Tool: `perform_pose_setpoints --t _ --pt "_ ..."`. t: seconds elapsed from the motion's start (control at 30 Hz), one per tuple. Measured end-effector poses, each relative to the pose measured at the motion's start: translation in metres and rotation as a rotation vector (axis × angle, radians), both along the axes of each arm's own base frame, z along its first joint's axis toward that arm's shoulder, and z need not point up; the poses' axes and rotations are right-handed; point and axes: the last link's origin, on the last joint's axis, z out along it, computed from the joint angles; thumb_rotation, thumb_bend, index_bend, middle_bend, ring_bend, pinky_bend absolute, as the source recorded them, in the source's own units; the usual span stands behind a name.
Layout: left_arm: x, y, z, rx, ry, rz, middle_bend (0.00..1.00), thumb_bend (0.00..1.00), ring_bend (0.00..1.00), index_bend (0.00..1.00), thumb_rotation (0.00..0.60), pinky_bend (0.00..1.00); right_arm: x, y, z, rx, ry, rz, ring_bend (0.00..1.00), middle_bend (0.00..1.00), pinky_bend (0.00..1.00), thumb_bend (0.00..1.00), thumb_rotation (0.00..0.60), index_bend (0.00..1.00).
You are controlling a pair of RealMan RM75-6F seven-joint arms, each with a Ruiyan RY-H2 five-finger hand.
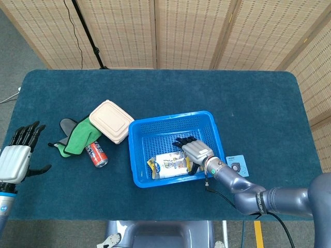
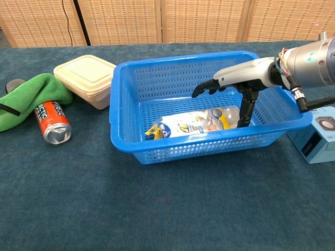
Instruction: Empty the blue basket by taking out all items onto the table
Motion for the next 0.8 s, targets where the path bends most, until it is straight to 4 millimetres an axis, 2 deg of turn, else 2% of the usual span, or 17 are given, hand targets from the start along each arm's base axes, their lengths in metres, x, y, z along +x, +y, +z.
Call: perform_pose_setpoints --t 0.2,0.43,0.47,0.53,0.57,0.6,0.63,0.67,0.7,0.8 --pt "0.0 0.0 -0.001 -0.003 0.003 -0.001 0.0 0.05 0.0 0.0 0.6 0.0 -0.004 0.001 -0.008 0.02 0.02 -0.014 0.0 0.0 0.0 0.0 0.6 0.0" --pt "0.0 0.001 0.0 -0.001 -0.001 0.001 0.0 0.05 0.0 0.0 0.6 0.0 -0.01 -0.006 -0.017 0.03 0.055 -0.029 0.0 0.0 0.02 0.0 0.6 0.0" --pt "0.0 0.001 0.0 -0.001 -0.002 0.001 0.0 0.06 0.0 0.0 0.6 0.0 -0.01 -0.007 -0.019 0.027 0.055 -0.028 0.0 0.01 0.07 0.0 0.6 0.02" --pt "-0.001 0.001 0.0 -0.002 -0.003 0.002 0.0 0.06 0.0 0.0 0.6 0.0 -0.012 -0.011 -0.021 0.018 0.053 -0.023 0.07 0.12 0.24 0.0 0.6 0.16" --pt "-0.001 0.001 0.0 -0.003 -0.004 0.002 0.0 0.06 0.0 0.0 0.6 0.0 -0.012 -0.012 -0.022 0.015 0.051 -0.019 0.16 0.24 0.37 0.01 0.6 0.3" --pt "-0.001 0.001 0.0 -0.004 -0.004 0.003 0.0 0.05 0.0 0.0 0.6 0.0 -0.012 -0.012 -0.023 0.012 0.047 -0.015 0.29 0.36 0.49 0.06 0.6 0.43" --pt "-0.001 0.001 0.0 -0.005 -0.004 0.003 0.0 0.05 0.0 0.0 0.6 0.0 -0.011 -0.012 -0.024 0.009 0.037 -0.01 0.37 0.42 0.55 0.11 0.6 0.49" --pt "-0.001 0.001 -0.001 -0.006 -0.005 0.003 0.0 0.05 0.0 0.0 0.6 0.0 -0.01 -0.012 -0.024 0.004 0.028 -0.006 0.46 0.49 0.64 0.22 0.6 0.57" --pt "0.0 0.001 -0.001 -0.008 -0.006 0.002 0.0 0.05 0.0 0.0 0.6 0.0 -0.009 -0.012 -0.024 -0.004 0.016 -0.001 0.52 0.53 0.71 0.35 0.6 0.61" --pt "0.0 0.001 -0.001 -0.01 -0.005 0.001 0.0 0.05 0.0 0.0 0.6 0.0 -0.005 -0.012 -0.022 -0.045 -0.033 0.031 0.6 0.58 0.78 0.54 0.6 0.67"
